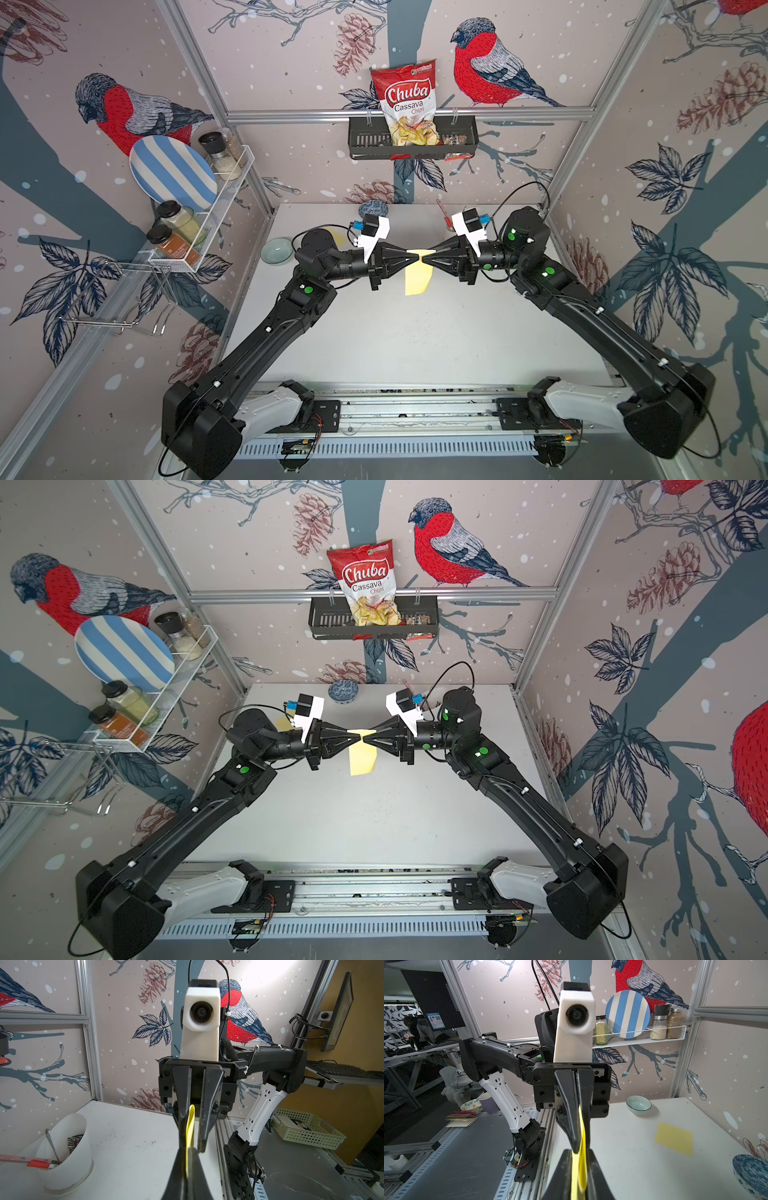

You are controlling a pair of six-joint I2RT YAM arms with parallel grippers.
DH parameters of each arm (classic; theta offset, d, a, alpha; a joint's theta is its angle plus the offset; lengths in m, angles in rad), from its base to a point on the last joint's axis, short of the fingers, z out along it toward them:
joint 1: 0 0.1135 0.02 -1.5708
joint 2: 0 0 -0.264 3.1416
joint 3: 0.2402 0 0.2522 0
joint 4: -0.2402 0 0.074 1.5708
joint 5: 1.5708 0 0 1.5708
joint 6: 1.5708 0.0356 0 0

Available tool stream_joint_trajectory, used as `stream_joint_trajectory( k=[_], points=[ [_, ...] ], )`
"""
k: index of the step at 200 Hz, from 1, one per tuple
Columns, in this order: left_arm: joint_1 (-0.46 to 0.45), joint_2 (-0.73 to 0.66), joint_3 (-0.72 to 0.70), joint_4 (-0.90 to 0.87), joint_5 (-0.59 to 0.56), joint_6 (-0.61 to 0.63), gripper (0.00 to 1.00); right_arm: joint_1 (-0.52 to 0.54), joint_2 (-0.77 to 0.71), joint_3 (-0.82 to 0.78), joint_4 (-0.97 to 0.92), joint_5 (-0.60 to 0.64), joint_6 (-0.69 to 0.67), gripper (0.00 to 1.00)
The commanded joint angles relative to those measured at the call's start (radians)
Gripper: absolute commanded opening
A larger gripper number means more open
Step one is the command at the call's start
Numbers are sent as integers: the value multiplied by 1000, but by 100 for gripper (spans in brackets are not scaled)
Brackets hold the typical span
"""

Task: Fold the square paper along the opposite sides
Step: Smooth out the paper.

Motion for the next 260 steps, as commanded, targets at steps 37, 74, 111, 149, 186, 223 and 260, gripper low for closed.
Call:
stream_joint_trajectory(
  k=[37, 74, 111, 149, 186, 223, 260],
  points=[
    [-1, -14, 5, 2, 5, 8, 0, 1, 4, -8, 31, -9, -6, 18],
    [-1, -11, 5, 2, 8, 7, 0, 0, 4, -8, 33, -11, -5, 16],
    [-1, -6, 4, -4, 0, 11, 0, 1, -9, -16, 55, -14, -1, 0],
    [-2, -4, 54, -28, -11, 31, 0, 1, -19, -36, 70, -11, 3, 8],
    [0, -4, 80, -39, -1, 38, 0, 1, -6, -35, 70, -13, 3, 27],
    [-1, -8, 73, -35, -8, 36, 0, 1, -6, -34, 73, -15, 6, 0],
    [-1, -7, 86, -55, -19, 55, 0, 1, -13, -40, 69, -29, 0, 2]
  ],
)
